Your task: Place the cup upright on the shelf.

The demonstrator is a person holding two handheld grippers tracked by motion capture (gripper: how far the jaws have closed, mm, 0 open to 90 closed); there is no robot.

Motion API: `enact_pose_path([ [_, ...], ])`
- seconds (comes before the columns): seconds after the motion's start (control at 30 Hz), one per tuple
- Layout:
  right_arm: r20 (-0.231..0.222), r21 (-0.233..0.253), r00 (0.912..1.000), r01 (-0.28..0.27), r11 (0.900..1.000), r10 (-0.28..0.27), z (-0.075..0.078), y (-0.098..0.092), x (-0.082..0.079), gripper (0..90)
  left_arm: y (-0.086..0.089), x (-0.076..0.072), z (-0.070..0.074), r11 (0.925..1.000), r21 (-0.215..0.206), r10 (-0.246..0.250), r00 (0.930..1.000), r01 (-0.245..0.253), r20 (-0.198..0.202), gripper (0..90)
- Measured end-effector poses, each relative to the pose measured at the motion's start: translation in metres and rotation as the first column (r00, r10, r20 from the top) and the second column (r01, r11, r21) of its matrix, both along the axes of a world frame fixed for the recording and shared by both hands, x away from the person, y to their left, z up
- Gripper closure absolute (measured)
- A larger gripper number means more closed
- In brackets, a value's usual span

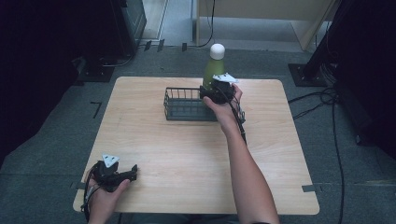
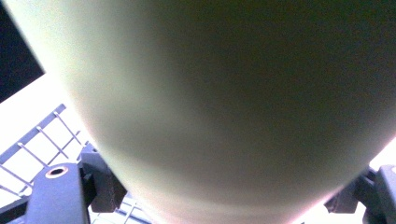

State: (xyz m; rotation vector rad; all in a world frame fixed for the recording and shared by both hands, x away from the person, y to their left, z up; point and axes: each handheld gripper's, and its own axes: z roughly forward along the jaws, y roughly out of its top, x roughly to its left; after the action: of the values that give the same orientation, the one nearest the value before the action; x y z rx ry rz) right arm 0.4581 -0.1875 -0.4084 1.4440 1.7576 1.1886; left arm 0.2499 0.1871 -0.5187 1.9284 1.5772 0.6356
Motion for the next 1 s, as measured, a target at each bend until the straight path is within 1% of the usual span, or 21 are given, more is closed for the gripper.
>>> enact_pose_path([
  [0.13,-0.003,-0.006,1.0000,0.003,1.000,-0.003,-0.007,0.000,0.000,19.8,0.000,0.000,0.000,1.0000,0.000,0.000,1.0000,0.000,0.000,0.0],
  [0.43,-0.003,-0.021,0.9999,0.013,1.000,-0.013,-0.014,0.001,0.000,19.8,0.000,0.000,0.000,1.0000,0.001,0.000,1.0000,0.000,0.000,0.0],
  [0.5,-0.006,-0.018,0.9999,0.013,1.000,-0.014,-0.015,0.003,0.000,19.8,0.000,0.000,0.000,1.0000,0.001,-0.001,1.0000,0.001,0.000,0.0],
  [0.6,0.003,-0.034,0.9999,0.011,0.999,-0.011,-0.017,0.005,0.000,19.7,0.000,0.000,0.000,1.0000,0.001,-0.001,1.0000,0.001,0.000,0.1],
  [0.7,-0.003,-0.044,0.9999,0.012,0.999,-0.012,-0.020,0.005,0.000,19.7,0.000,0.000,0.000,1.0000,0.000,0.000,1.0000,0.000,0.000,0.0],
  [0.77,-0.009,-0.042,0.9998,0.018,0.999,-0.018,-0.023,0.004,0.001,19.8,0.000,0.000,0.000,1.0000,0.001,-0.001,1.0000,0.001,-0.001,0.0],
  [0.83,-0.004,-0.026,0.9998,0.021,0.999,-0.021,-0.024,0.003,0.001,19.7,0.000,0.000,0.000,1.0000,0.000,0.000,1.0000,0.000,0.000,0.0],
  [0.9,-0.008,-0.021,0.9997,0.023,1.000,-0.023,-0.024,0.002,0.001,19.6,0.000,0.000,0.000,1.0000,0.001,-0.001,1.0000,0.001,-0.001,0.0],
  [1.0,-0.015,-0.028,0.9998,0.016,0.999,-0.016,-0.023,0.003,0.000,19.2,0.000,0.000,0.000,1.0000,0.001,-0.001,1.0000,0.001,-0.001,0.0],
])
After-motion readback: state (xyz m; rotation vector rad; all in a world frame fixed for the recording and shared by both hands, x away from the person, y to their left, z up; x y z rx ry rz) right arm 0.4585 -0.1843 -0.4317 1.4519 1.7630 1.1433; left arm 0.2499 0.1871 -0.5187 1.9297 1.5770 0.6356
